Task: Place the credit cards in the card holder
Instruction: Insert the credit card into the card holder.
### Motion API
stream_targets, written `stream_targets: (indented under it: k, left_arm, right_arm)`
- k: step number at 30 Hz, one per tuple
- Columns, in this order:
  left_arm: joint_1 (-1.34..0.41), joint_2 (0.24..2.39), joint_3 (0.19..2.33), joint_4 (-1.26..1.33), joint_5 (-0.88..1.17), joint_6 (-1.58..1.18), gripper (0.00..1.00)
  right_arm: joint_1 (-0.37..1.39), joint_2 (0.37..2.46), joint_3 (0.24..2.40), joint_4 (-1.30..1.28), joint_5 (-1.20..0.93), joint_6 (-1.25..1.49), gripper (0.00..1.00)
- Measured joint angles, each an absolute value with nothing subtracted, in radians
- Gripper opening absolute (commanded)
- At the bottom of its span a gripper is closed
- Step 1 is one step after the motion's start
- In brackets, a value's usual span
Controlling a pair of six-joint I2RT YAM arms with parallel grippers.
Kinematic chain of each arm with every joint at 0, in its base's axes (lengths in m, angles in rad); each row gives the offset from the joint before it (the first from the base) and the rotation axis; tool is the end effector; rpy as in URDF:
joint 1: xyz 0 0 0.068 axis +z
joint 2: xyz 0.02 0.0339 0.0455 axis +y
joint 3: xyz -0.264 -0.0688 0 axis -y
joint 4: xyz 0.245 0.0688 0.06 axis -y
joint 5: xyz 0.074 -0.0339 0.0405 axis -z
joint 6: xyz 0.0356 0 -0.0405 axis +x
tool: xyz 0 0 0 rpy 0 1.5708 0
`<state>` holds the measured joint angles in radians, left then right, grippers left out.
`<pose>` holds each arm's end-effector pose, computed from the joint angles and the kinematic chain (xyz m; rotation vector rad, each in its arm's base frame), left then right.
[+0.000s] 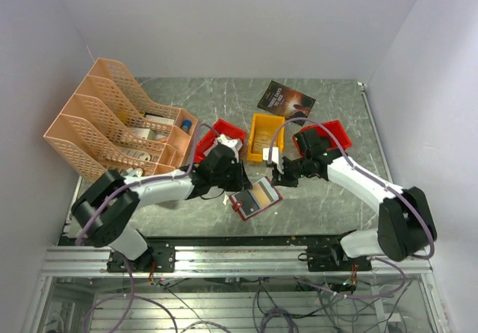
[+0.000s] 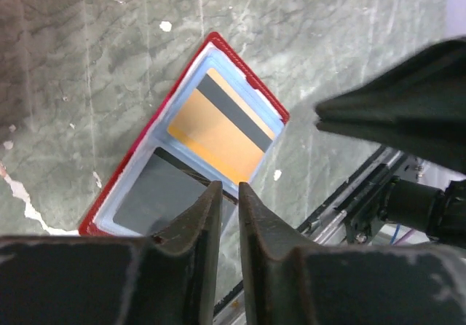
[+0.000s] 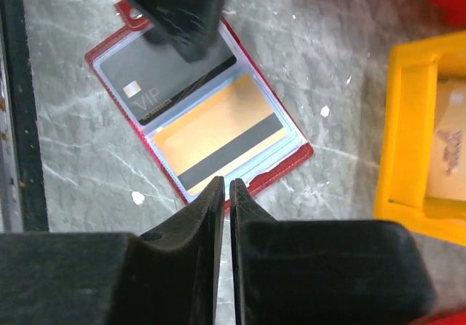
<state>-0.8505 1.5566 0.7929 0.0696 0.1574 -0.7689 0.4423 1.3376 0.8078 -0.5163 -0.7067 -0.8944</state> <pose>0.2060 -0.2432 0.1815 0.1920 2.4643 -0.9727 0.2173 0.1285 0.2108 -1.6675 1.7298 0.7155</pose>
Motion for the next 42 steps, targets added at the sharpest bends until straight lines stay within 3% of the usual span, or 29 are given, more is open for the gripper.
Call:
stream_targets:
  k: [3, 12, 23, 42]
  left_arm:
    - [-0.865, 1.470, 0.712, 0.141, 0.133, -0.823, 0.07]
    - [-1.039, 1.423, 0.582, 0.293, -0.045, -1.013, 0.07]
    - [-1.063, 1.585, 0.601, 0.318, -0.175, -1.100, 0.07]
    - [-1.061, 1.643, 0.657, 0.331, -0.199, -1.095, 0.27]
  right_arm:
    - [0.427, 1.414, 0.849, -0.526, -0.701, -0.818, 0.00]
    - [0.422, 1.568, 0.889, -0.529, -0.610, -0.625, 0.00]
    - [0.420, 1.630, 0.913, -0.530, -0.519, -0.553, 0.00]
    - [0.420, 1.671, 0.929, -0.560, -0.516, -0.555, 0.00]
